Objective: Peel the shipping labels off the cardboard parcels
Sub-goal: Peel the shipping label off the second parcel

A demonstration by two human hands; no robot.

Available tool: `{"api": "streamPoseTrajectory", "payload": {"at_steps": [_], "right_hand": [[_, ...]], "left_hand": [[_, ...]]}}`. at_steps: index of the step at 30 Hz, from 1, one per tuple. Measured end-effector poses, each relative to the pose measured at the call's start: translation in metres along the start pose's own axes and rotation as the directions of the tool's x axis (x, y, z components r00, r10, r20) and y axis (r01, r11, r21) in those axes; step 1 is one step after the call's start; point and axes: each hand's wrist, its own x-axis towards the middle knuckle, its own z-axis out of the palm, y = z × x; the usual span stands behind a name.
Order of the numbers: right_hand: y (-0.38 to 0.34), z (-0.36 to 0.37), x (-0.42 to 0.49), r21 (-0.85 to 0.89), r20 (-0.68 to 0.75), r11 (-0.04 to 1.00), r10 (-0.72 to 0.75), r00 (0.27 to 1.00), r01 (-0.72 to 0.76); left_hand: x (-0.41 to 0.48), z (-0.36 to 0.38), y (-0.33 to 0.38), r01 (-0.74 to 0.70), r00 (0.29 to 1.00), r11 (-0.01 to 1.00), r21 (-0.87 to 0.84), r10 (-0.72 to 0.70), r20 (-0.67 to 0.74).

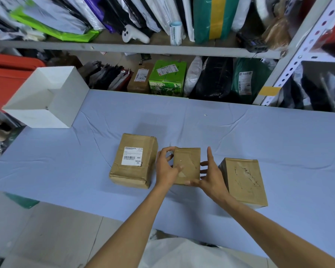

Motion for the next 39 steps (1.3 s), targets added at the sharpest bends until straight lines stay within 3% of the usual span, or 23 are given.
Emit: {"api": "streamPoseTrajectory", "payload": {"at_steps": [5, 11, 15, 19, 25, 31, 36, 39], "right_hand": [[-0.009, 0.000, 0.006, -0.269, -0.072, 0.963, -0.037, 0.997, 0.016], [-0.009, -0.001, 0.014, -0.016, -0.060, 1.000, -0.007, 0.998, 0.006], [-0.007, -0.002, 0.018, 0.065, -0.104, 0.997, -0.035, 0.994, 0.042], [-0.006, 0.000, 0.021, 0.001, -0.134, 0.999, -0.043, 0.990, 0.044], [-0.005, 0.002, 0.015, -0.238, 0.088, 0.970, -0.022, 0.996, 0.042], [-0.010, -0.002, 0.025, -0.106, -0.092, 0.994, -0.034, 0.995, 0.024], [-0.015, -0.010, 0.025, -0.004, -0.082, 1.000, 0.011, 0.997, -0.011], [-0.016, -0.010, 0.021, -0.165, -0.036, 0.986, -0.033, 0.999, 0.026]], "left_hand": [[-0.002, 0.001, -0.004, 0.002, 0.997, 0.999, -0.032, 0.000, 0.071], [-0.006, -0.002, -0.002, 0.050, 0.999, 0.998, -0.043, -0.050, -0.007], [-0.005, -0.005, -0.001, 0.038, 0.998, 0.999, 0.021, -0.037, -0.042], [-0.003, -0.006, -0.001, 0.054, 0.997, 0.997, 0.051, -0.051, -0.059], [-0.002, -0.007, 0.003, 0.055, 0.998, 0.995, 0.089, -0.052, -0.041], [-0.002, -0.007, 0.005, 0.060, 0.997, 0.994, 0.091, -0.056, -0.045], [-0.001, -0.006, 0.006, 0.061, 0.998, 0.989, 0.132, -0.059, -0.019], [-0.001, -0.005, 0.004, 0.064, 0.998, 0.992, 0.109, -0.063, -0.019]]}}
